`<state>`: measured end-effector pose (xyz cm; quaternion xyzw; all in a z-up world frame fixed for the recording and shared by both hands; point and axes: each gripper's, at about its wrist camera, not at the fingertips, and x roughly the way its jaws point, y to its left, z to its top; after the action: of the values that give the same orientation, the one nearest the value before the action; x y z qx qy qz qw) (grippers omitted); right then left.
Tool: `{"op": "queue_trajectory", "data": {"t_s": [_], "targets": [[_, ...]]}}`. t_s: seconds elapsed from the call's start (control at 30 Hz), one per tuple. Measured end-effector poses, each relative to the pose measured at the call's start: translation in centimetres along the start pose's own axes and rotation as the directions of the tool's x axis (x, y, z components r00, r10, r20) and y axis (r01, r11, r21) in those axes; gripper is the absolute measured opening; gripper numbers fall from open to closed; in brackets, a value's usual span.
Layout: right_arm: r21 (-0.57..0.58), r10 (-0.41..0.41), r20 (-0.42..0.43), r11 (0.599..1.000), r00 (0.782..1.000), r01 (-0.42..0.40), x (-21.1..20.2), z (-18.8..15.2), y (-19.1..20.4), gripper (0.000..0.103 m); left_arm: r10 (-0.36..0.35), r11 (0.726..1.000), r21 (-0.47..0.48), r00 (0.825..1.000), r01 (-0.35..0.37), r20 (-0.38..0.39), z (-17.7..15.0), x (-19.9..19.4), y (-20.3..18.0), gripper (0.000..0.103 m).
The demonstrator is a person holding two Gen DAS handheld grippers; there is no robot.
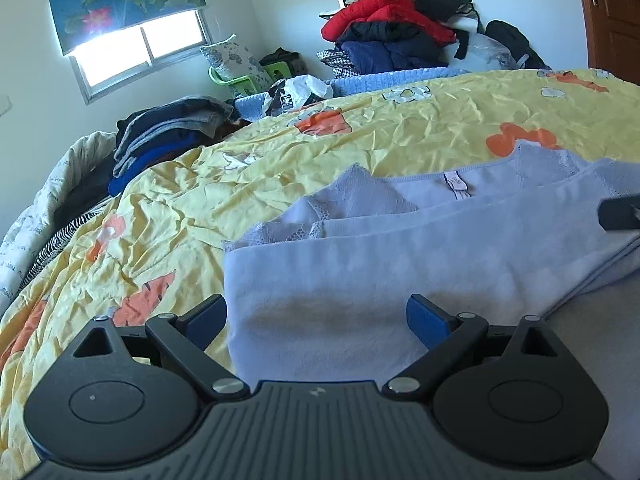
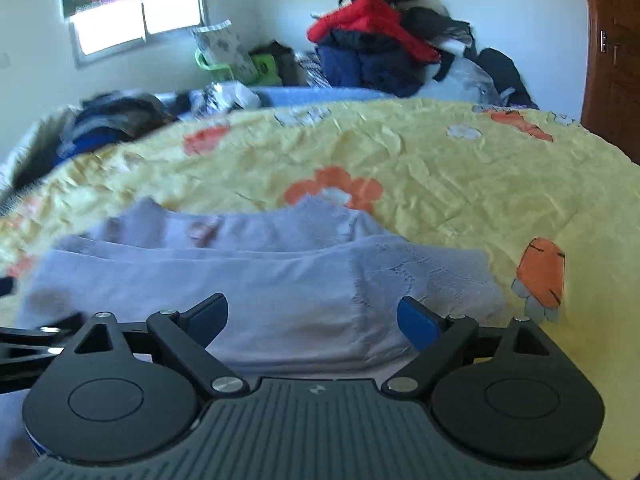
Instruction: Fold small clothes
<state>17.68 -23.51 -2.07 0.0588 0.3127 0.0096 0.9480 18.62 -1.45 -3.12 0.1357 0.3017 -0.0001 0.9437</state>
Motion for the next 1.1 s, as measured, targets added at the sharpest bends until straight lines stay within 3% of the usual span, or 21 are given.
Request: {"op": "queue_trajectory", "data": {"t_s": [0.13,0.27,0.5,0.63,0.77,1.1], "targets": [[-0.067,0.030,-0.021,0.997,0.999,-0.032,-0.3,-0.8,1.2,0.098,-0.004,1.000,-0.014,1.000,0.004,-0.007,-0.3,0.2,0.0,0.098],[-0.067,-0.054,-0.056,0.996,0.997,0.050,1.2,-0.9,1.0,0.096,-0.008,1.000,-0.018,1.000,0.008,0.002,-0.7,-0.6,0.4,0.098],[-0.036,0.011,-0.005,0.999,1.000,-0.011,-2.2,-2.1,1.4,0.101,-0.027,0.999,-0.044,0.999,0.026,-0.023,-1.7,-0.6,0.6,0.098],[-0.069,-0.055,-0.034,0.996,0.998,0.053,-1.8,-2.8,1.6,0.101,-0.038,0.999,-0.039,0.999,0.038,-0.005,-1.9,-1.8,0.9,0.098],[-0.009,0.002,-0.015,1.000,1.000,-0.002,-3.7,-3.2,1.2,0.101,-0.049,0.997,-0.063,0.999,0.049,-0.005,-2.4,-2.7,1.5,0.098],[0.008,0.025,-0.037,1.000,0.999,-0.025,-6.1,-5.9,1.4,0.101,-0.055,0.996,-0.071,0.998,0.055,0.007,-4.9,-6.0,2.3,0.098]]}}
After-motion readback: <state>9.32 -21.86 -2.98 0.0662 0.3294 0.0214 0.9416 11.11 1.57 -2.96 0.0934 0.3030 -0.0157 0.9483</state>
